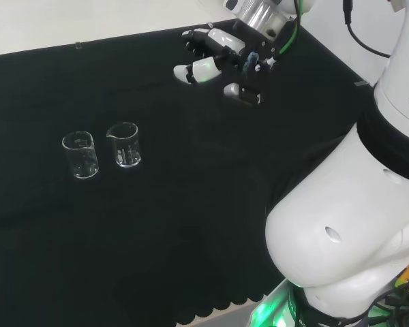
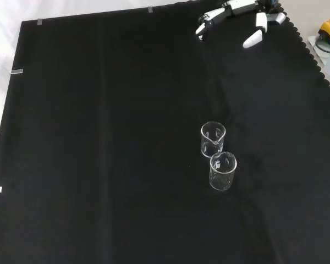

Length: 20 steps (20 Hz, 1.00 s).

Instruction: Pick up the beaker on the right.

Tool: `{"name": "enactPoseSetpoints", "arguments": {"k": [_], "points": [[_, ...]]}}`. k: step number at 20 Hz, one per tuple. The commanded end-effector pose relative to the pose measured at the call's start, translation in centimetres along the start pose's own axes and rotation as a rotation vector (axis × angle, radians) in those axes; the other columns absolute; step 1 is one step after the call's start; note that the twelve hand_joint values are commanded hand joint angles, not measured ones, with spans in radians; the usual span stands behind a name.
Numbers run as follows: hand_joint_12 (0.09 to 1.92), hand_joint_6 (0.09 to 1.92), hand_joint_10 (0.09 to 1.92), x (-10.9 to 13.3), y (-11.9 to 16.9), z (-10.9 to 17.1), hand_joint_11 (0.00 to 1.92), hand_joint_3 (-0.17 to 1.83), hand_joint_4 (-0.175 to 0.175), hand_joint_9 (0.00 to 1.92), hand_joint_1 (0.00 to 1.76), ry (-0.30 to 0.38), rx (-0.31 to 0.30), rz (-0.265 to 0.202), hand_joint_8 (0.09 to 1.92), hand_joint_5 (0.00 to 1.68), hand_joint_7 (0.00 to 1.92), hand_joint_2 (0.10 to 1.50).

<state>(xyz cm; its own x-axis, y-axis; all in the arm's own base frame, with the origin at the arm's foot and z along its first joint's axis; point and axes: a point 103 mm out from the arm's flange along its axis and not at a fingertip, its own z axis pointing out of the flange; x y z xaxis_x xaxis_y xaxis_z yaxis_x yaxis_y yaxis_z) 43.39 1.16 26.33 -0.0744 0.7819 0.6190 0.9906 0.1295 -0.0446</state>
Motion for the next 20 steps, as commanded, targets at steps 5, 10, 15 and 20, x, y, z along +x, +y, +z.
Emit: {"name": "enactPoseSetpoints", "arguments": {"k": [5,10,15,20], "points": [[1.45,0.09,0.9,0.4,1.2,2.6,0.03,0.98,-0.135,0.22,0.79,0.009,0.034,-0.036,0.79,0.28,0.18,0.4],[1.45,0.09,0.9,0.3,1.6,3.9,0.03,0.99,-0.134,0.22,0.79,0.026,0.05,-0.053,0.79,0.27,0.18,0.4],[1.45,0.09,0.9,0.2,2.0,4.9,0.03,0.99,-0.133,0.22,0.79,0.032,0.057,-0.062,0.79,0.27,0.18,0.4],[1.45,0.09,0.9,-0.3,2.3,5.4,0.03,0.99,-0.134,0.22,0.78,0.038,0.048,-0.071,0.79,0.27,0.18,0.4]]}}
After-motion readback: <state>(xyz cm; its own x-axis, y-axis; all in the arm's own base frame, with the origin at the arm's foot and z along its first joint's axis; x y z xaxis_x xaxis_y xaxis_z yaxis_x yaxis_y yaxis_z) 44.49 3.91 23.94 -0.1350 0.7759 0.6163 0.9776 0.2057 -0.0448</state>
